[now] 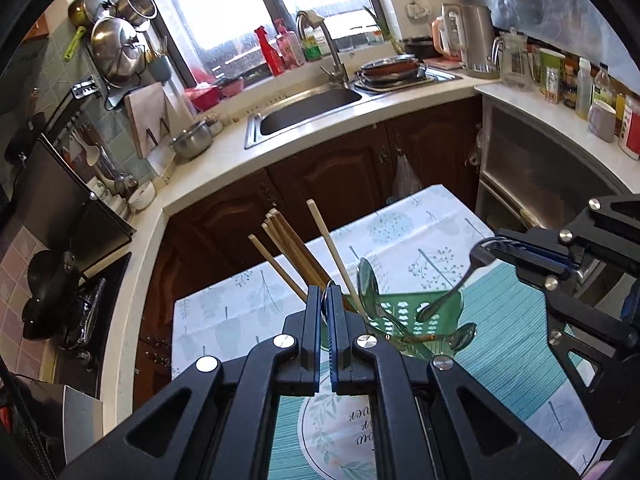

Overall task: Organize utensils
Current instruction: 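Carry the small spoon and fork with both tools into the green caddy, then open both tools to release the utensils into the caddy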

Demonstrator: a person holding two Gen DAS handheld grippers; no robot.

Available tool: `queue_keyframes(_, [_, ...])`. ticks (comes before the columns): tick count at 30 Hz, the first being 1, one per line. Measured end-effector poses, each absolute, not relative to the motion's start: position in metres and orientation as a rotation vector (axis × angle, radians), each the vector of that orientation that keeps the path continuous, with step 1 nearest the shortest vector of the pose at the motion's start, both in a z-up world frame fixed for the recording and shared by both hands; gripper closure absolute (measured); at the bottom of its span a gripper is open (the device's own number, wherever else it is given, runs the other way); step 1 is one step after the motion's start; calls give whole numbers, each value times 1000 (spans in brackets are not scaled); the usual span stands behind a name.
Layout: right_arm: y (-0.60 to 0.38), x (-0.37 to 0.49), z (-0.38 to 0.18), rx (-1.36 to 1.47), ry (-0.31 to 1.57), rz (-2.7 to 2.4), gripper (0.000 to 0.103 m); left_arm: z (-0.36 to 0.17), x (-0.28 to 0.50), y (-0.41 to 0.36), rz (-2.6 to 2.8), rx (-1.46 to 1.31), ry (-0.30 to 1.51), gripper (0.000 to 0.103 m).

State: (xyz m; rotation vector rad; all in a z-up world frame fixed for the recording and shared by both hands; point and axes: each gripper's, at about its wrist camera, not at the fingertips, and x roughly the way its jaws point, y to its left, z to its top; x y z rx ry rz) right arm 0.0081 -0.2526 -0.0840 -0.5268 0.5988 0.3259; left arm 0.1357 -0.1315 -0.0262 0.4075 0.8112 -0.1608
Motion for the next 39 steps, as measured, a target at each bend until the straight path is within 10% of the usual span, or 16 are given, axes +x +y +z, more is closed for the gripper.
queue_keyframes(17, [-238,81,-120,-116,794,523,90,-30,131,-88,-167,160,883,88])
queue_keyframes(39, [-211,-36,-134,-134,984,759,89,-81,41,-31,-78,18,1088,80])
